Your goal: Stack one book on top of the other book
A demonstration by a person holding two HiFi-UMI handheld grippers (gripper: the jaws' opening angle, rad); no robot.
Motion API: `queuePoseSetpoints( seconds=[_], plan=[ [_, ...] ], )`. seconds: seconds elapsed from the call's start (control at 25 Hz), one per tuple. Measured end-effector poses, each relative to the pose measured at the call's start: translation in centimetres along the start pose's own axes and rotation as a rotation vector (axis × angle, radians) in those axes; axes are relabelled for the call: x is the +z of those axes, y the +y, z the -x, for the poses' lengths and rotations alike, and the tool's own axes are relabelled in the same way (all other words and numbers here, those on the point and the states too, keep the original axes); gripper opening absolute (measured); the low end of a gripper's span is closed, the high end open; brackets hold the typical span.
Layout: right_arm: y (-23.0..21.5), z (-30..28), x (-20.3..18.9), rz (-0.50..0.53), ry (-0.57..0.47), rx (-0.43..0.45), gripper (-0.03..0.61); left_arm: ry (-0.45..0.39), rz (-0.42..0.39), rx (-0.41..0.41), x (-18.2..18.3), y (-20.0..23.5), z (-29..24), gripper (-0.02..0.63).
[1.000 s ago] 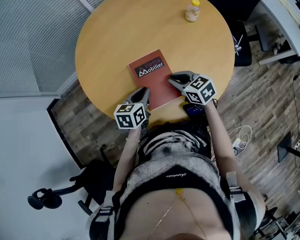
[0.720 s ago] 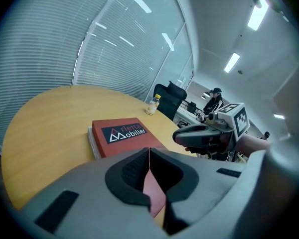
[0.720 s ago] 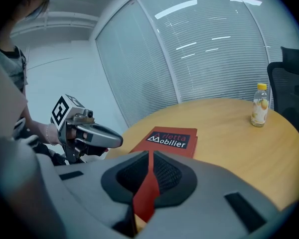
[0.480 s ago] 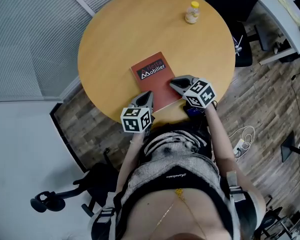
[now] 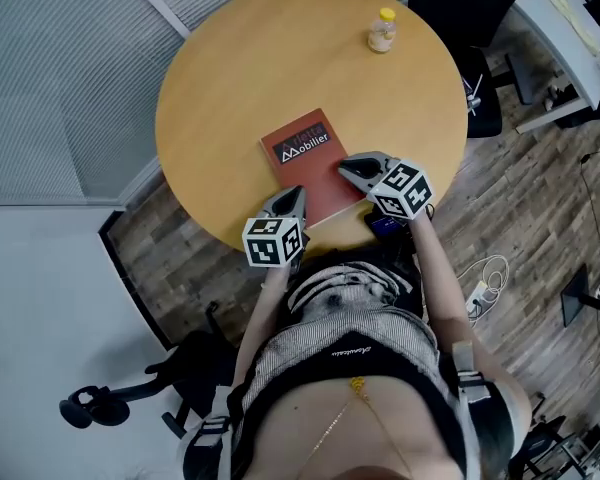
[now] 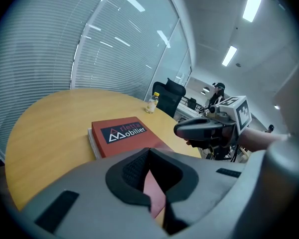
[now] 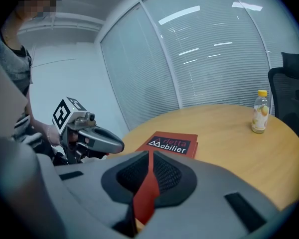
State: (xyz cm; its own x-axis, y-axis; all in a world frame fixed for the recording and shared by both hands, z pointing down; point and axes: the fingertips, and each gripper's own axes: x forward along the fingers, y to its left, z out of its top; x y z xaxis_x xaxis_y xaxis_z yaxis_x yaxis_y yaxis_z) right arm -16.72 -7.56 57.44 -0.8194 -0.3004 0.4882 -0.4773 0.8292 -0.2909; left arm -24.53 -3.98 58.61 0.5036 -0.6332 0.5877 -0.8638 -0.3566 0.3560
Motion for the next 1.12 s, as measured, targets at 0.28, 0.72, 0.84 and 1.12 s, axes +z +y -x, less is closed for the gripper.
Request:
queuePoseSetpoints(
  seconds=[0.28,0.72,0.84,1.12],
  plan=[
    [1.2,0.0,0.5,0.019,-0.034,0.023,0.043,-0.016,-0.037,-0.012,0.8,-0.6,0.0,0.02],
    [4.6,2.1,3.7,0.047,-0.151,0.008,0.043,-0.11,-0.126,-0.068,5.1,-4.1,2.0,0.02],
    [5.3,3.3,5.8,0.073,-0.208,-0.008,0.04,-0.154,-0.2,-0.065,6.9,-5.3,3.1,0.02],
    [7.2,6.4,11.0,0.163,-0.314,-0.044,0.037,-0.284,-0.273,-0.072,11.5,-7.8,6.3,0.02]
  ],
)
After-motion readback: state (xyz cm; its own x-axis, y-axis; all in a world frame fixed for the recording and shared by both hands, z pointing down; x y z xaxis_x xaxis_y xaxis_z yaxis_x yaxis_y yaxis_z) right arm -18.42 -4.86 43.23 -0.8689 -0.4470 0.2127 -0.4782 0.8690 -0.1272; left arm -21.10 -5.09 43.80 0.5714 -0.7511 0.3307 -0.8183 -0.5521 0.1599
